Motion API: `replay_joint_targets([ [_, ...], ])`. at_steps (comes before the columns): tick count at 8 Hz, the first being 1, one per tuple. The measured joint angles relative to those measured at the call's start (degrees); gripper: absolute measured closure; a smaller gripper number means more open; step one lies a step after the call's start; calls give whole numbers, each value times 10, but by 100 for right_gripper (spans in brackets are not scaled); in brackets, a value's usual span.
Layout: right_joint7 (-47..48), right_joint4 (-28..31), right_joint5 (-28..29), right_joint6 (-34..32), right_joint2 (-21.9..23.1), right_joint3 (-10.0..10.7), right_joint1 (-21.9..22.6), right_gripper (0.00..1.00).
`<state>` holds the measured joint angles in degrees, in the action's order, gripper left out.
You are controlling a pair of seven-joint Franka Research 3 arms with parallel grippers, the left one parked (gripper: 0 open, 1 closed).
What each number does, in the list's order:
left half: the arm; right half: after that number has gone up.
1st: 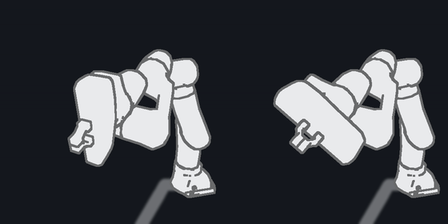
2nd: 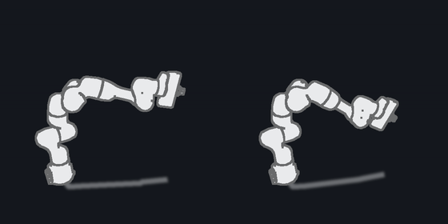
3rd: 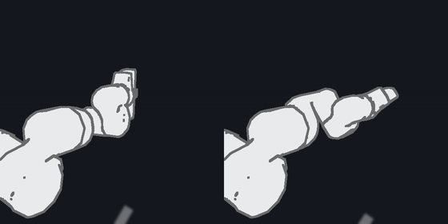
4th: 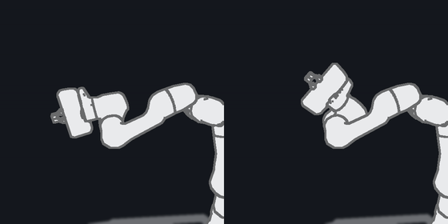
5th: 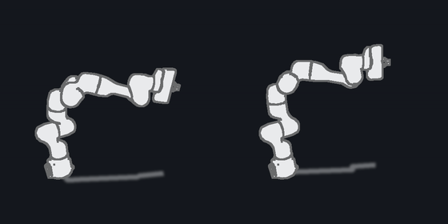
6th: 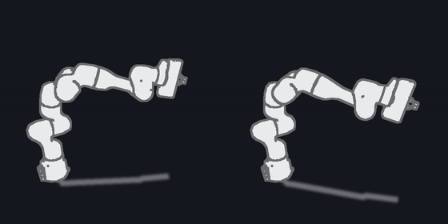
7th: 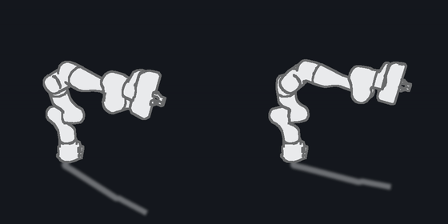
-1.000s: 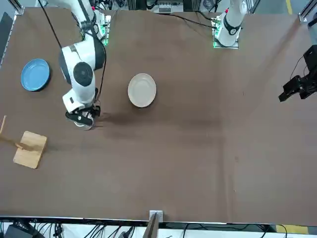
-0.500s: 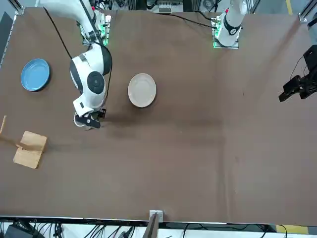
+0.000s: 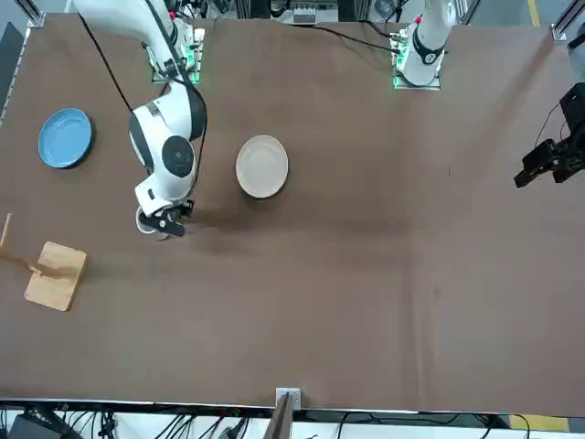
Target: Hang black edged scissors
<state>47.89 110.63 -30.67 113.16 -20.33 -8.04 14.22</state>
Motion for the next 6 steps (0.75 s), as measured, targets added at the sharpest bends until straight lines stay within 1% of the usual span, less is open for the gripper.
replay_joint_targets([
  [1, 0, 0, -2, -10, 0, 0, 0, 19],
  [3, 0, 0, -4, -20, 0, 1, -1, 29],
  [4, 0, 0, -4, -22, 0, 1, -1, 38],
  [6, 0, 0, -4, -22, -1, 1, -1, 52],
])
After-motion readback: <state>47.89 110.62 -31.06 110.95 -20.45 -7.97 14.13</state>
